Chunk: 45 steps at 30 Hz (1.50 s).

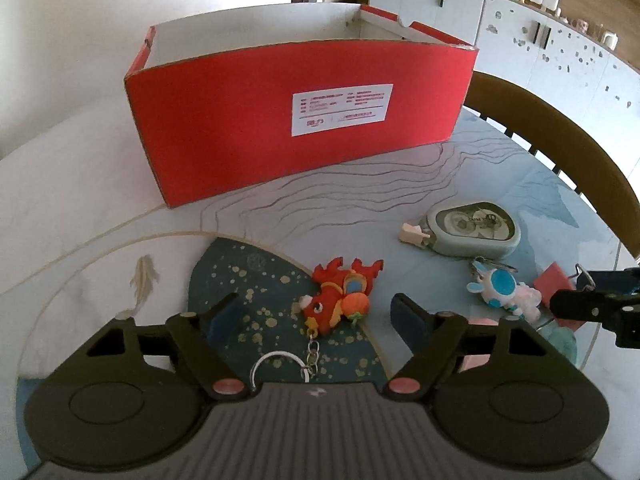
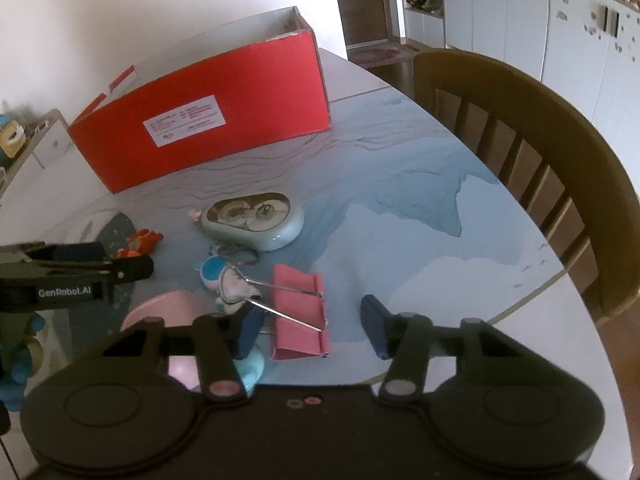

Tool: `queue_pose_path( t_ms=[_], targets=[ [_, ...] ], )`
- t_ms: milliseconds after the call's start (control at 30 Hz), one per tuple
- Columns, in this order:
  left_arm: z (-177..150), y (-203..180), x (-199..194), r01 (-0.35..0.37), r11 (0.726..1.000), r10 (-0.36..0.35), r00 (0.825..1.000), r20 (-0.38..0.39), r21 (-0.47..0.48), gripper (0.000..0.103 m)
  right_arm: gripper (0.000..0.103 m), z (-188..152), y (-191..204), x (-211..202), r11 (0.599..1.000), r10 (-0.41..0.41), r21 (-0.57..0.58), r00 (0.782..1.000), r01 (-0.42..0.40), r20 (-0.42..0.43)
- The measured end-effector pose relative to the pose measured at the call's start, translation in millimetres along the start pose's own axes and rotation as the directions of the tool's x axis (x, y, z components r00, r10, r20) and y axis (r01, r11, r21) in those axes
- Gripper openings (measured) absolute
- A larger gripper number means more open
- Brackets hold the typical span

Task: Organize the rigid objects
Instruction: 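Grasp the red fish keychain with left tool while right tool grasps pink binder clip, then lift the keychain and clip and carry both to the red box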

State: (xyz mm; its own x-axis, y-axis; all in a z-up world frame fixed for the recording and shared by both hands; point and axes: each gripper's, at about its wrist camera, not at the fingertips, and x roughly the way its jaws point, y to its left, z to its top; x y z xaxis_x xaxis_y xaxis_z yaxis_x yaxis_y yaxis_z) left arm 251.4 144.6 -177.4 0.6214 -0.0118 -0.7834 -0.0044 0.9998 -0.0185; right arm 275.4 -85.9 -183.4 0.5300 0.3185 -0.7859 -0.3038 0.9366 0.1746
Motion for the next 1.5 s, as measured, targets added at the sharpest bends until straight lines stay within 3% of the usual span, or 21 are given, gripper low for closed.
queue_pose_path(
  t_ms=[67,200,267,367,833,1500],
  targets=[
    [1.0,-2.5,0.7,-0.003,1.0,0.003,1.0,0.003,0.015,0.071,0.049,-0.6,4.2,0.7,0.999,-0.019,-0.031,1.0,0.019,0.003],
    [0.3,-9.0,-0.3,-0.003,0.998,0.002,1.0,0.019,0.059,0.048,0.049,-1.6,6.6,0.5,0.998,-0.024,-0.051,1.0,0.024,0.009],
    [1.7,-12.3,-0.4,0.004,0.997,-0.006,1.0,0.02,0.074,0.038,0.043,-0.9,6.5,0.5,0.998,-0.021,-0.051,1.0,0.021,0.009],
    [3.8,-16.3,-0.3,0.012,0.996,-0.014,1.0,0.017,0.091,0.038,0.031,0.2,4.7,0.9,0.999,-0.001,-0.04,1.0,0.002,0.008],
    [6.6,-10.3,-4.2,0.015,0.997,-0.015,1.0,0.0,0.074,0.037,0.029,4.1,3.2,-12.2,1.0,-0.003,-0.027,0.999,0.004,0.037],
    [28.8,-5.3,-50.5,0.048,0.999,-0.048,0.998,0.038,0.012,0.037,0.028,32.3,17.9,-70.1,0.997,0.045,-0.066,0.987,-0.035,0.154]
  ],
)
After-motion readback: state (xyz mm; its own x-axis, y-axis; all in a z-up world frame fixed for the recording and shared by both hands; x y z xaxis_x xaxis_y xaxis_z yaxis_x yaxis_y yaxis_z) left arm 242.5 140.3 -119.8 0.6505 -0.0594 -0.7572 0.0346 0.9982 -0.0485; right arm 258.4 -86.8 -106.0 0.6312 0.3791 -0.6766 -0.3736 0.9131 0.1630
